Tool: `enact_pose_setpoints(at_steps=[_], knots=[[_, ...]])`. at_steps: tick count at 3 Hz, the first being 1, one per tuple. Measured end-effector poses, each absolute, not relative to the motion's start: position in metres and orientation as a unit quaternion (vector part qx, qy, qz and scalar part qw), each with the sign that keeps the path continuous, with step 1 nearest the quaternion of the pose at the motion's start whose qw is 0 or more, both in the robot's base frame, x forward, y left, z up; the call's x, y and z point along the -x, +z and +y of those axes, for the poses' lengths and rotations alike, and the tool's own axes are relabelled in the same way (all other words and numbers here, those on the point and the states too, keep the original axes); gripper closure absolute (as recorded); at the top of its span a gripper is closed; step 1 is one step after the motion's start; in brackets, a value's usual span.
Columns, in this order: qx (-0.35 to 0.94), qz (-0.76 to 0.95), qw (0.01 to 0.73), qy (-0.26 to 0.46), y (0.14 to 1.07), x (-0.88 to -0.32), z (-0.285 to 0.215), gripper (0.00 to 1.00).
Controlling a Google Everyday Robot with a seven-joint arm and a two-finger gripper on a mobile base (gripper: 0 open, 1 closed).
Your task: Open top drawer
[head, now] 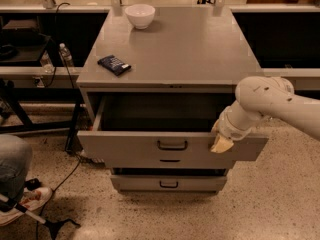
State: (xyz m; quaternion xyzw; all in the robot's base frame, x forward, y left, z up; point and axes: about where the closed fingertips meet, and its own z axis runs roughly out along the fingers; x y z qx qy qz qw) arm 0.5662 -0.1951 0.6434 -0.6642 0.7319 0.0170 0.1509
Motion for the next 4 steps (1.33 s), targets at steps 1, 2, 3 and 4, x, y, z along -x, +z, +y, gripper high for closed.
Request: enact_pose_setpoints(at_steps=[1, 2, 3, 4], knots=[[0.663, 0.733, 0.152, 0.016, 0.642, -0.561, -0.195, 1.00], [0.660, 0.735, 0.154, 0.014, 0.640, -0.549, -0.196, 1.00], [0.660, 0.735, 0.154, 0.014, 0.641, -0.549, -0.196, 1.00], [0.660, 0.735, 0.153, 0.015, 0.640, -0.549, -0.195, 0.81]])
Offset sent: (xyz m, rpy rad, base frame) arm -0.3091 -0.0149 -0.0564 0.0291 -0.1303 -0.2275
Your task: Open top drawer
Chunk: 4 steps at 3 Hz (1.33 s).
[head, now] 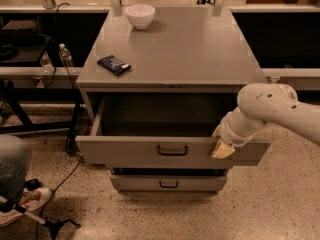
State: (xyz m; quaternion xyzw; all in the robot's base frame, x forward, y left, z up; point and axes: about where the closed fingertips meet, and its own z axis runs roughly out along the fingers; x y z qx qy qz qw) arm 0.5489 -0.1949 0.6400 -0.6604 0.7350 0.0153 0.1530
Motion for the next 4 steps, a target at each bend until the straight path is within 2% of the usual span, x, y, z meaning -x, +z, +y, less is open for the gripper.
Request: enact_pose_setpoints(at_steps=[3, 4], knots=[[0.661, 0.735, 0.152, 0.016, 0.6393, -0.5485, -0.1944, 0.12], [0.665, 0.731, 0.152, 0.026, 0.6399, -0.5468, -0.1975, 0.00]])
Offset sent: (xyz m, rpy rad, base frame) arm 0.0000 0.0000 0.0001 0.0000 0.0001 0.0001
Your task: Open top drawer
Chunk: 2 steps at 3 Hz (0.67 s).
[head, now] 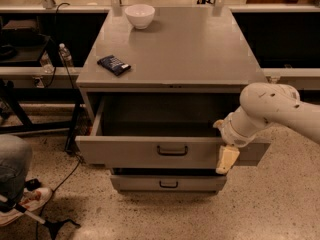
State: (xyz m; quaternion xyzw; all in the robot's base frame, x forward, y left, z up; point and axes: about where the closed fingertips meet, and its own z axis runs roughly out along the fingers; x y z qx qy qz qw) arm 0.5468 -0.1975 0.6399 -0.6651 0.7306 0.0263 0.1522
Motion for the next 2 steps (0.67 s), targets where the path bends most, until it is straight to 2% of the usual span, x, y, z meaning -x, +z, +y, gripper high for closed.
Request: enact_pose_setpoints(at_steps=[2], knots=[[0.677, 0.720, 0.146, 0.039, 0.6433, -0.5365, -0.2029, 0.00]])
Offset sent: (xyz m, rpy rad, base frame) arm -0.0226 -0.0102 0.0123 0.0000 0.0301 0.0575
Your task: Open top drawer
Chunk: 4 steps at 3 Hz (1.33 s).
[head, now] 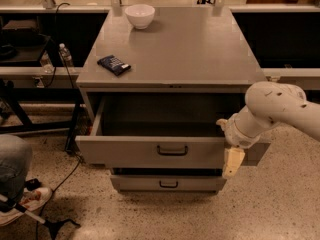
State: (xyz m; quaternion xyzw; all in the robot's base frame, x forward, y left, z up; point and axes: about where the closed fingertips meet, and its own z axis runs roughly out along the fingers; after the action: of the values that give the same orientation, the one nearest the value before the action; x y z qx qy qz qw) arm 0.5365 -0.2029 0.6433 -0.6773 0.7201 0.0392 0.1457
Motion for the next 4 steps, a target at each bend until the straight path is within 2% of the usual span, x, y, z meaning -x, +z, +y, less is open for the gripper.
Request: enact_pose_setpoints(at_steps=[1, 2, 4], knots=[[0.683, 0.716, 0.138, 0.041, 0.644, -0.527, -0.202, 0.00], [0.683, 0.717, 0.129, 0.045, 0.642, -0.512, -0.204, 0.15], [0.676, 0.725, 0.121, 0.046, 0.644, -0.494, -0.210, 0.62]])
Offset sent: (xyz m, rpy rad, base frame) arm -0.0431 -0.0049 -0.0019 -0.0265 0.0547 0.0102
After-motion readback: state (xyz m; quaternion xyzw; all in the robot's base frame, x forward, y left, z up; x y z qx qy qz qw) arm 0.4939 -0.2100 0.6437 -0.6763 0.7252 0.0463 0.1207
